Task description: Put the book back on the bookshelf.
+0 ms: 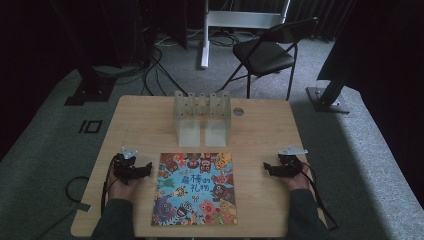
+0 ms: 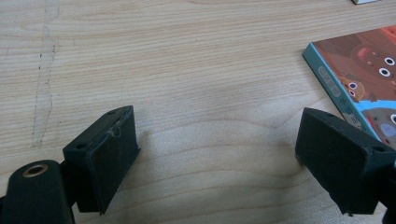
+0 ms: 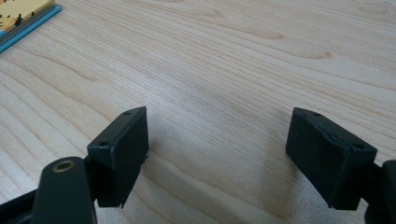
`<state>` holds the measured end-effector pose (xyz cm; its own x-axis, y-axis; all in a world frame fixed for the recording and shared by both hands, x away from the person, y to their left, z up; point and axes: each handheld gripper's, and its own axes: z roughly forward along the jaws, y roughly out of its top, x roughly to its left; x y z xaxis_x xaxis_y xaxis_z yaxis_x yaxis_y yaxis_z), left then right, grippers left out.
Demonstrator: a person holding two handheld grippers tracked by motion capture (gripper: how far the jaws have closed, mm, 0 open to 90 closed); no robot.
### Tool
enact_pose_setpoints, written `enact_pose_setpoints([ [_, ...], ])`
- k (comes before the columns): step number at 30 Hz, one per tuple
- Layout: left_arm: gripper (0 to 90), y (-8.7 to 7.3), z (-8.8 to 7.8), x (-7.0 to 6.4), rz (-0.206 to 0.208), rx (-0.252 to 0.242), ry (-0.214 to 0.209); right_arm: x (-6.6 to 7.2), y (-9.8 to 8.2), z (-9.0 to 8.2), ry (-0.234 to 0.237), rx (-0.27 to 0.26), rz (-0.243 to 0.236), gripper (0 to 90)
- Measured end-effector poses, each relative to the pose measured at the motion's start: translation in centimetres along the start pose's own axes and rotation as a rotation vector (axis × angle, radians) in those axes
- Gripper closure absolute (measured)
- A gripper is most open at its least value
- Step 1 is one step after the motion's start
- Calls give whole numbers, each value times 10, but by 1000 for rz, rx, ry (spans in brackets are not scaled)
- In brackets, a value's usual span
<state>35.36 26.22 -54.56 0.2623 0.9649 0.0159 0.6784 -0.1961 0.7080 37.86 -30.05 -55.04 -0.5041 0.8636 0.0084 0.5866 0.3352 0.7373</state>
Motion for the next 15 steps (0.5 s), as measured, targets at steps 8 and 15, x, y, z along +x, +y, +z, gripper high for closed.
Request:
enact_pose_setpoints([
  [8,141,0,0,0,-8,-3,7,0,0,0,-1,0,1,208],
  [15,250,0,-2,1,-15,-11,14,1,1,1,-5,1,2,188],
])
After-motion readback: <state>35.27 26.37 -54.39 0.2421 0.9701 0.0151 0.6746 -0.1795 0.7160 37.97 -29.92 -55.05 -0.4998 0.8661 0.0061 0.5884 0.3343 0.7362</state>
